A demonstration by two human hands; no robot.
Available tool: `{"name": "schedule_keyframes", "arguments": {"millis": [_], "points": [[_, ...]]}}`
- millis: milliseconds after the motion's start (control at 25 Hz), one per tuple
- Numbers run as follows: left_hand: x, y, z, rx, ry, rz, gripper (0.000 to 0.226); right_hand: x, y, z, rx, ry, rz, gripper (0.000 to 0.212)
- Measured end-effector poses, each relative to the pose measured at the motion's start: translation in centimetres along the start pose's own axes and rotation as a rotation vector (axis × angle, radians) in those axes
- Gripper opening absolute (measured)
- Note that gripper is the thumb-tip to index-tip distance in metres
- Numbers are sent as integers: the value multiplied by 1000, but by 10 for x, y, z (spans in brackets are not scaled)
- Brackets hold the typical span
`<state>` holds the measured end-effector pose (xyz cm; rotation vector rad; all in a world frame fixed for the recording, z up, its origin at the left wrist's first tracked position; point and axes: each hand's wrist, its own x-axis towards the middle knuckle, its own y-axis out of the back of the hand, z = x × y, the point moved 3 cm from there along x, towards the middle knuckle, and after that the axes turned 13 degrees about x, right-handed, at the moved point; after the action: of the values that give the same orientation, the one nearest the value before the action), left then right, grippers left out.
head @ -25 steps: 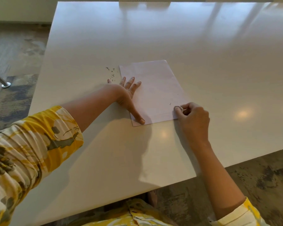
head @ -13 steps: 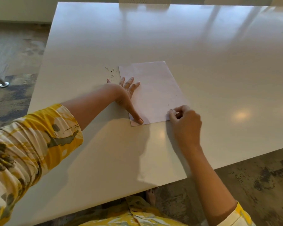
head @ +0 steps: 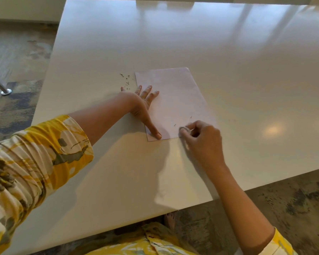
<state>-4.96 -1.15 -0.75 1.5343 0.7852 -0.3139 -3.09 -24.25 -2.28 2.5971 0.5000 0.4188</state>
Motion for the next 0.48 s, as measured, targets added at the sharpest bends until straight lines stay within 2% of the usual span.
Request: {"name": "schedule_keyframes", "arguments": {"millis": [120, 160, 320, 480], "points": [[0, -2, 0, -10, 5, 11, 185, 17, 38, 14, -70, -78, 177, 10], [-1, -2, 0, -13, 9, 14, 185, 17, 35, 12, -91, -70, 190, 10], [0, 0, 1, 0, 15, 5, 184, -14, -15, -9, -5, 37, -38, 10], [-1, -1, 1, 3, 12, 9, 183, 3, 28, 10, -2, -63, 120, 12]]}}
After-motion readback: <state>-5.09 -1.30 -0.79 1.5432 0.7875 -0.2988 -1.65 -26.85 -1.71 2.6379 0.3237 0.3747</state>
